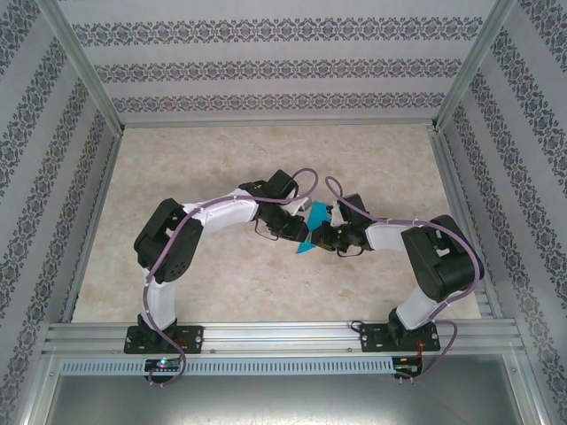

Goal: Fold a paper plane with a square sheet of paper (pick it up from the middle)
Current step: Third fold the triangle at the center of the table.

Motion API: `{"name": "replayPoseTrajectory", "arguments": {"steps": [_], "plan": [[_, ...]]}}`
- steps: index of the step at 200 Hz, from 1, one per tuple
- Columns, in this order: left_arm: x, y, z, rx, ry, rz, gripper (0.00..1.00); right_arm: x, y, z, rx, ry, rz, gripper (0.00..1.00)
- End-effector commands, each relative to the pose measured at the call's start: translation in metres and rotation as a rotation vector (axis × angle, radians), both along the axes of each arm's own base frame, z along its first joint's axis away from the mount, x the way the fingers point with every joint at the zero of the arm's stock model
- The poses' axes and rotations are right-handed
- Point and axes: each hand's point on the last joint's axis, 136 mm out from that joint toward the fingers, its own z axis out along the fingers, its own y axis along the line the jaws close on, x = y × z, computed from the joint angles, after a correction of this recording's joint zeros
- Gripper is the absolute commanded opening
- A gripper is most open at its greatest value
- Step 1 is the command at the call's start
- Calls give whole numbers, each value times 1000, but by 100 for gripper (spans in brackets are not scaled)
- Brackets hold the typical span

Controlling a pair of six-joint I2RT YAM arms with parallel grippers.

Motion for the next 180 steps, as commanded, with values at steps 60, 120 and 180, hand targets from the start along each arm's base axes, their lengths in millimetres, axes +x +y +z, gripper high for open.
{"name": "replayPoseTrajectory", "arguments": {"steps": [60, 120, 180], "plan": [[-18, -9, -40, -7, 91, -47, 18, -16, -9, -21, -52, 78, -2, 5], [-20, -1, -58, 43, 97, -53, 18, -15, -8, -19, -47, 76, -3, 5], [-19, 7, -72, 99, 83, -56, 18, -14, -8, -16, -33, 66, 0, 5]]}}
